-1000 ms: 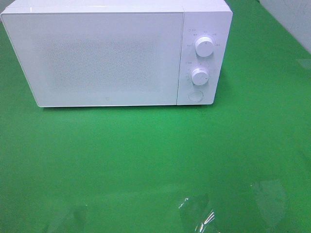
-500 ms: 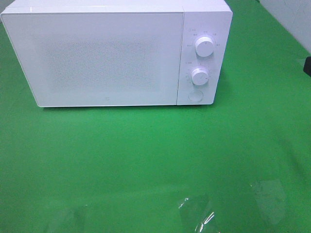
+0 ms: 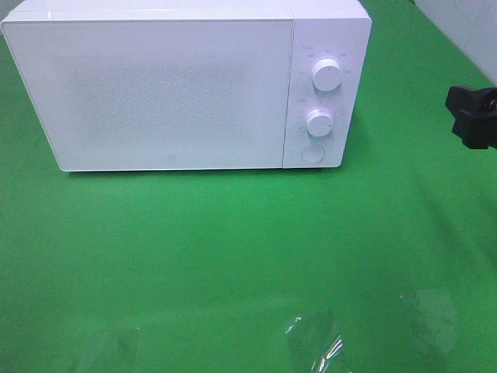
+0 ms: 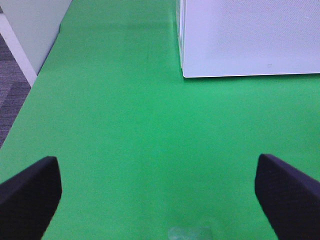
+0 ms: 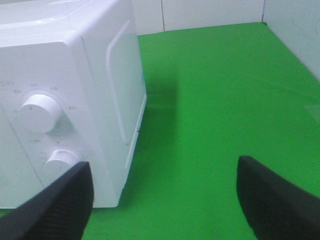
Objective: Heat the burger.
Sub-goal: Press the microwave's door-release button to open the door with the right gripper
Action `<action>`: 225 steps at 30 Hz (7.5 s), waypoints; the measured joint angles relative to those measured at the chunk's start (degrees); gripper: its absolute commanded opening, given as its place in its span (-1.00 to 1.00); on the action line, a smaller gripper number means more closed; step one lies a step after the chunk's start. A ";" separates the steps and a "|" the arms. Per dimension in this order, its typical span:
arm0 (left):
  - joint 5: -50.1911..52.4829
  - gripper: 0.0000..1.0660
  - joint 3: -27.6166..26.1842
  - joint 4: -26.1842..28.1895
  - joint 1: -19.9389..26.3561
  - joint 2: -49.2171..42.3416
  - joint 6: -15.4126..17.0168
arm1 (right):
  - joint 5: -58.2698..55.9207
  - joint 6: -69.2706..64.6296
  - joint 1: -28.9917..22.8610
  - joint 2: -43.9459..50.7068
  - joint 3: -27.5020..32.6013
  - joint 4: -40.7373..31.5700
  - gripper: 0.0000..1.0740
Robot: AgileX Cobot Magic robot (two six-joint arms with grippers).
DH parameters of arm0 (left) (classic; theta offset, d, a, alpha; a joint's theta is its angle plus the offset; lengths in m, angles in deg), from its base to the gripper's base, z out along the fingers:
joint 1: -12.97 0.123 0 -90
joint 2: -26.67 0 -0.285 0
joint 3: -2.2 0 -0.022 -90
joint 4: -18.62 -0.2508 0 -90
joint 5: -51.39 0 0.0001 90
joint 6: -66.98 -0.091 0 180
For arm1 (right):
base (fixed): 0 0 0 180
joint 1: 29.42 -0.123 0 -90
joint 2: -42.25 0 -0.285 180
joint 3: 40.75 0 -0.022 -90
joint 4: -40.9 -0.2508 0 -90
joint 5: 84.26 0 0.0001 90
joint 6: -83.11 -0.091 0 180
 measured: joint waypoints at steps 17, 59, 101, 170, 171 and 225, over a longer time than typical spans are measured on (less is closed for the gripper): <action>0.00 0.83 0.00 0.00 0.00 0.00 0.00 | 22.92 12.78 -18.56 -19.25 0.00 -27.90 0.42; 0.00 0.83 0.00 0.00 0.00 0.00 0.00 | 26.47 -18.51 -42.28 -32.31 -7.56 -44.63 0.05; 0.00 0.83 0.00 0.00 0.00 0.00 0.00 | 16.50 -74.03 -35.29 -37.36 -13.75 -43.49 -1.00; 0.00 0.83 0.00 0.00 0.00 0.00 0.00 | 18.39 -72.77 -27.96 -58.44 -35.64 -43.43 -1.00; 0.00 0.83 0.00 0.00 0.00 0.00 0.00 | 18.79 -72.77 -28.07 -58.90 -36.04 -43.54 -1.00; 0.00 0.83 0.00 0.00 0.00 0.00 0.00 | 0.34 -62.51 -27.33 -46.87 -28.88 -38.96 -1.00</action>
